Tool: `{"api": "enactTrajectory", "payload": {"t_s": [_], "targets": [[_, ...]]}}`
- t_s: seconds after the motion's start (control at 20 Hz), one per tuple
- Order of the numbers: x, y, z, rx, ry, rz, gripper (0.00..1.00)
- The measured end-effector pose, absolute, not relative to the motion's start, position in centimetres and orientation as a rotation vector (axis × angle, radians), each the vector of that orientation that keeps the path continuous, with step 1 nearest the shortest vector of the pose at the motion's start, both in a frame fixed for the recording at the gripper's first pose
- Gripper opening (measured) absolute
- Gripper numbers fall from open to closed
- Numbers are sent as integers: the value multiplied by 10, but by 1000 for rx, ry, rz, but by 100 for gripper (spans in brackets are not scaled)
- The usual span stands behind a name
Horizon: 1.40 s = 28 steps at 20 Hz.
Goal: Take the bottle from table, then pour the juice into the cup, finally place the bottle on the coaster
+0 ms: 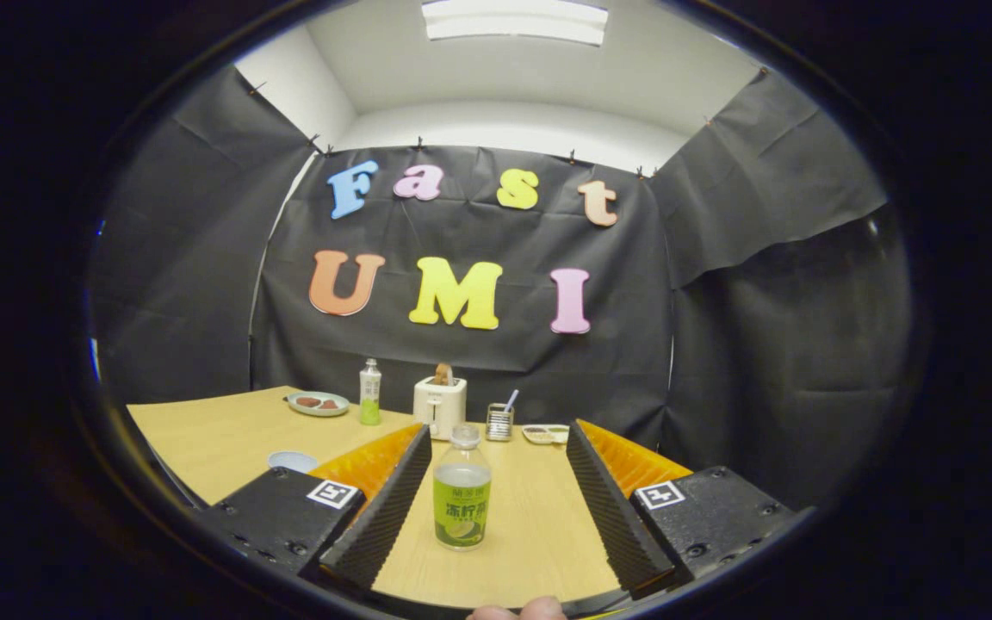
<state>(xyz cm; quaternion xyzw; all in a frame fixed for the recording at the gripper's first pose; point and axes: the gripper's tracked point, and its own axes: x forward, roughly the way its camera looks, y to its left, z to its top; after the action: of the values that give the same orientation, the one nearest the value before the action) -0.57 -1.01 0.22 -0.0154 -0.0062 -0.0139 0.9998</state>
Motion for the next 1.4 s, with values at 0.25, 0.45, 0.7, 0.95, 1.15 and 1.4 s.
{"api": "enactTrajectory", "payload": {"t_s": [0.25, 0.45, 0.7, 0.95, 1.15, 1.4], "targets": [[-4, -9, 0, -23, -13, -26, 100], [-4, -8, -3, -18, -1, -22, 100], [-2, -7, -3, -36, 6, -23, 100], [5, -7, -12, -11, 23, -17, 100], [15, -1, -30, 8, 52, -8, 100], [31, 4, -50, 38, 96, -3, 100]]}}
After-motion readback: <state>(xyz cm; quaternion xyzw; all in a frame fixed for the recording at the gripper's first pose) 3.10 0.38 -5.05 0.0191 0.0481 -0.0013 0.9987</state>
